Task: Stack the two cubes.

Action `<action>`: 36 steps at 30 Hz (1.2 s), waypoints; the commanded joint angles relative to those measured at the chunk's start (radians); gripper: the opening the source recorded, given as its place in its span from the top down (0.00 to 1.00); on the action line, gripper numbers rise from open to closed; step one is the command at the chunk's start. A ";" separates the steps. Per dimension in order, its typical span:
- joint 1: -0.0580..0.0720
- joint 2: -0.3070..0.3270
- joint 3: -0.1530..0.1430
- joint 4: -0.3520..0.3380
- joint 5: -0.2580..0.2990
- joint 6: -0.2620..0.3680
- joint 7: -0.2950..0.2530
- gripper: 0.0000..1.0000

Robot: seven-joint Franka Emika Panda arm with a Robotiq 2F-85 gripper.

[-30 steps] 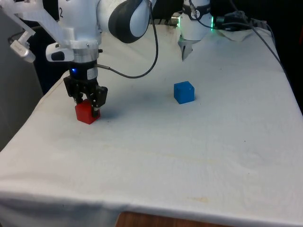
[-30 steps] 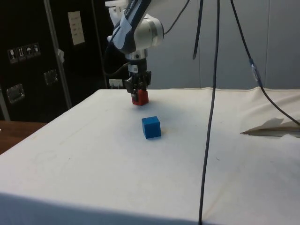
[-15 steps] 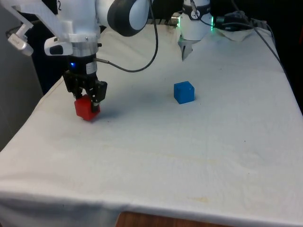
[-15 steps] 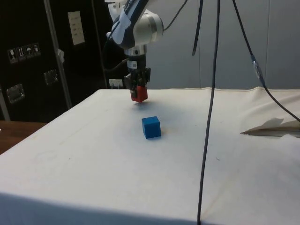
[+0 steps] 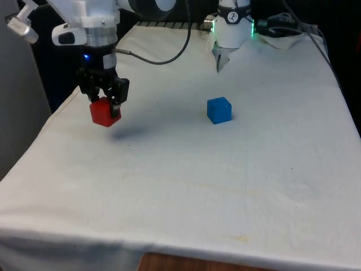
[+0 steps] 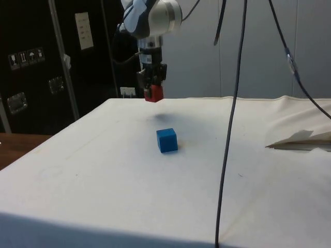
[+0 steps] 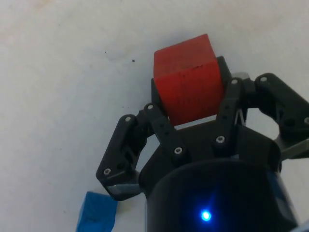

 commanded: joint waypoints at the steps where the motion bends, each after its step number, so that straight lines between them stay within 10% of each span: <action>1: 0.008 -0.011 -0.009 -0.009 -0.010 -0.005 0.005 1.00; 36: 0.028 -0.204 -0.027 -0.129 -0.066 -0.078 0.004 1.00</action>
